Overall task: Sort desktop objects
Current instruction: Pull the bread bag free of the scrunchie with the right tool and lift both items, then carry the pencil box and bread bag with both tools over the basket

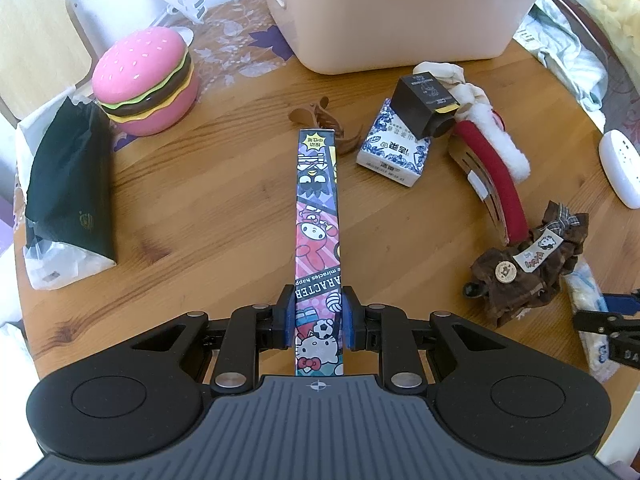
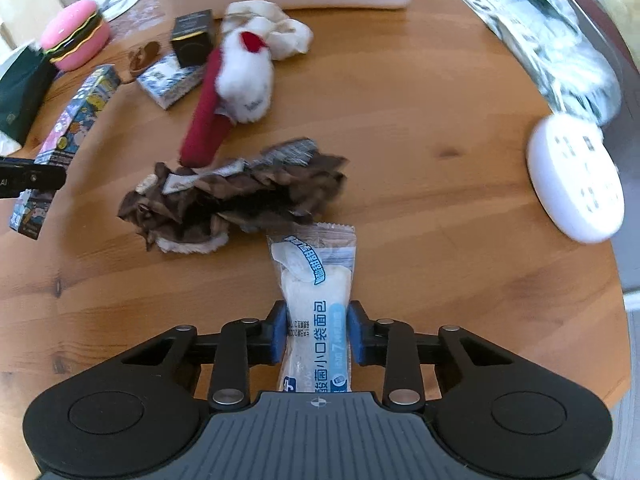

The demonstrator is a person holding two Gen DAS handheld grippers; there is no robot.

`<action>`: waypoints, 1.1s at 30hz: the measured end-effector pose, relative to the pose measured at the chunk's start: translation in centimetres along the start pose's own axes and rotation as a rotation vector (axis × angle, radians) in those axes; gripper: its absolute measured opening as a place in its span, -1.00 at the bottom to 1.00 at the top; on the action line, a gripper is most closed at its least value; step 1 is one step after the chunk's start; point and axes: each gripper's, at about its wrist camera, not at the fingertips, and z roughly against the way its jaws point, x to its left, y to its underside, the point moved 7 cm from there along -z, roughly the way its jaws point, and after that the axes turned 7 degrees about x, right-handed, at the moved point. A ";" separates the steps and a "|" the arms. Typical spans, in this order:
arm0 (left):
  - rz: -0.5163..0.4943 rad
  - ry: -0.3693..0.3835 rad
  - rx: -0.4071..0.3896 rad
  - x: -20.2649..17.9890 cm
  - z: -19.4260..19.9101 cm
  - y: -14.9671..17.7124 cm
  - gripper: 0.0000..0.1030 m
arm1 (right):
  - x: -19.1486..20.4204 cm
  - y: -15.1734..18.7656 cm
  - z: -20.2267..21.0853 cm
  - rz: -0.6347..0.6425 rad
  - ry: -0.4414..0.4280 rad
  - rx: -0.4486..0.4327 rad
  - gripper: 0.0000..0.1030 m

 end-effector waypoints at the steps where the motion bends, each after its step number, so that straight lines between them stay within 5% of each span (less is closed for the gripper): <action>1: -0.003 0.001 -0.001 0.0 0.0 0.0 -0.56 | -0.5 0.1 0.0 -0.021 0.001 0.000 -0.46; 15: -0.071 0.012 -0.031 -0.4 0.6 -0.7 -0.56 | -5.8 -1.0 2.6 -0.154 0.021 -0.067 -0.49; 33: -0.157 0.031 -0.179 0.2 5.6 -5.8 -0.56 | -6.4 -6.8 11.5 -0.172 -0.059 -0.312 -0.49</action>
